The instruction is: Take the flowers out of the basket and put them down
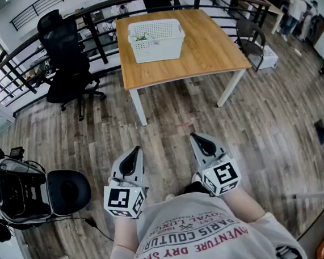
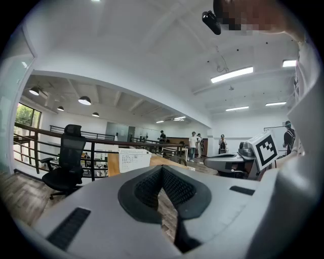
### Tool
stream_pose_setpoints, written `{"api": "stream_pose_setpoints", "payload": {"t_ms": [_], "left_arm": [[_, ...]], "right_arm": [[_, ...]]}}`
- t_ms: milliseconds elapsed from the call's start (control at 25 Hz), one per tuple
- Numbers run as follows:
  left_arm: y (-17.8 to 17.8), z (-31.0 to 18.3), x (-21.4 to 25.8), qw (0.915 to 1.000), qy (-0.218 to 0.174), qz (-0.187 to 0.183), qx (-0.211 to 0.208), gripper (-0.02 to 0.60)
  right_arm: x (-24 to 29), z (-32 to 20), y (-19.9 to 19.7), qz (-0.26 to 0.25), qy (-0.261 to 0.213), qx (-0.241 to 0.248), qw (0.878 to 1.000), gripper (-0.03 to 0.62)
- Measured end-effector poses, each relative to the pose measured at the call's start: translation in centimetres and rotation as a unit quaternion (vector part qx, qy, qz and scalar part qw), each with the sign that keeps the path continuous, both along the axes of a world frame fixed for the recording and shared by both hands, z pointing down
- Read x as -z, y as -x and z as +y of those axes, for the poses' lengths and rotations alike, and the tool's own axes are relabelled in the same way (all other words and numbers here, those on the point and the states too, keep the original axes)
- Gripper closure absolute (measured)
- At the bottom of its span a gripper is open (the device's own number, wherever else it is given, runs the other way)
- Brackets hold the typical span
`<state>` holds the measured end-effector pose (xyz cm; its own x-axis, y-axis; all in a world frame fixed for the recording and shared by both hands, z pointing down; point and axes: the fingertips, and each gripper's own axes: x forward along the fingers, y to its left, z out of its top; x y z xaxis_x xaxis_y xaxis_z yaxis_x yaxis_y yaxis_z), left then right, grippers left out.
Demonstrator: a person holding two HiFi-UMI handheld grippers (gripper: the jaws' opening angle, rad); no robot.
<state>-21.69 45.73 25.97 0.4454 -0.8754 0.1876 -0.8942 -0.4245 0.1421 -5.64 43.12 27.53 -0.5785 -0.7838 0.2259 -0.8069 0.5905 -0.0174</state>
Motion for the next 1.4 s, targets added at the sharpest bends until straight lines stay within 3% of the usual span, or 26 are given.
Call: {"api": "stream_pose_setpoints", "payload": {"t_ms": [800, 1120, 1400], "left_arm": [[1.8, -0.2, -0.6, 0.9999, 0.002, 0.012, 0.005, 0.567], [3.2, -1.7, -1.6, 0.9994, 0.011, 0.018, 0.027, 0.567], [3.5, -5.5, -2.8, 0.9979, 0.02, 0.003, 0.062, 0.566]], "right_arm": [[-1.3, -0.5, 0.3, -0.005, 0.03, -0.029, 0.999, 0.565], [-1.9, -2.9, 1.4, 0.0, 0.033, -0.01, 0.999, 0.565], [-3.2, -8.2, 2.0, -0.009, 0.034, 0.023, 0.999, 0.565]]}}
